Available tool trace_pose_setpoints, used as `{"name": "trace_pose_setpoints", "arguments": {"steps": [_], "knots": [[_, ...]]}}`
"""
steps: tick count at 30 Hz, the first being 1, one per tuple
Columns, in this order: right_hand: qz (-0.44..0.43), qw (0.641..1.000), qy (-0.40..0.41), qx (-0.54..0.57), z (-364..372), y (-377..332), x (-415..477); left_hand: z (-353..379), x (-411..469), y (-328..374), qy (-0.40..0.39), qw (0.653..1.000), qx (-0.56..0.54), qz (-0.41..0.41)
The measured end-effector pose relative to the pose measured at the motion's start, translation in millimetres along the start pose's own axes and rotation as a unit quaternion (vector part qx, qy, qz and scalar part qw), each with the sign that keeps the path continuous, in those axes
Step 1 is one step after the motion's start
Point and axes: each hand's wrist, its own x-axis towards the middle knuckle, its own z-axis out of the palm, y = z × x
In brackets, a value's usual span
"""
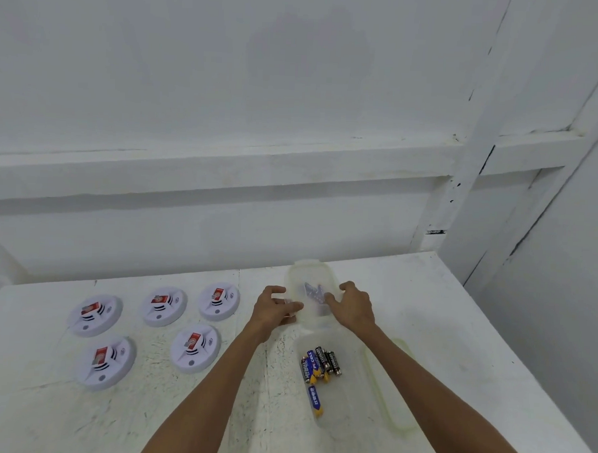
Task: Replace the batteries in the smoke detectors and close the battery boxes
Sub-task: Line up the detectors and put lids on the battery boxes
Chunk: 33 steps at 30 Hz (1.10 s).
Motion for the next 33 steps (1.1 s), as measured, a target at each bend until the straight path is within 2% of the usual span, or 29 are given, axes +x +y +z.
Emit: {"name": "trace_pose_setpoints", "arguments": {"steps": [5, 8, 15, 19, 23, 25, 26, 27, 30, 33], "knots": [[0.019, 0.999, -0.028, 0.038, 2.6, 4.8, 12.1, -2.2, 6.1, 1.5, 0.006, 0.999, -0.01, -0.03], [0.02, 0.998, -0.025, 0.048, 1.3, 0.2, 15.3, -1.0, 17.9, 0.4, 0.031, 0.999, 0.022, -0.027], [0.111, 0.971, -0.019, 0.211, -2.9, 1.1, 28.6, -2.2, 36.6, 10.3, 0.038, 0.997, 0.05, -0.046], [0.131, 0.96, -0.017, 0.246, 0.0, -0.9, 30.6, -3.1, 35.7, 22.8, 0.032, 0.997, 0.028, -0.058], [0.067, 0.982, 0.0, 0.177, -1.9, -8.3, 29.4, -4.5, 36.1, 31.0, 0.025, 0.994, 0.094, -0.043], [0.007, 0.994, -0.021, 0.107, -8.7, -13.1, 30.3, -7.6, 35.7, 42.9, -0.015, 0.991, 0.128, -0.023], [0.0, 0.996, -0.02, 0.084, -19.0, -14.2, 46.2, 3.3, 56.0, 62.8, -0.065, 0.984, 0.166, -0.011], [-0.017, 0.997, -0.059, 0.056, -21.4, -15.2, 47.1, 3.3, 57.2, 69.8, -0.092, 0.974, 0.205, -0.005], [-0.082, 0.977, -0.175, -0.089, -31.7, -18.6, 46.7, 7.3, 59.2, 94.9, -0.157, 0.928, 0.339, -0.002], [-0.132, 0.949, -0.196, -0.21, -24.3, -13.8, 35.3, 5.2, 58.5, 103.3, -0.217, 0.89, 0.399, -0.035]]}}
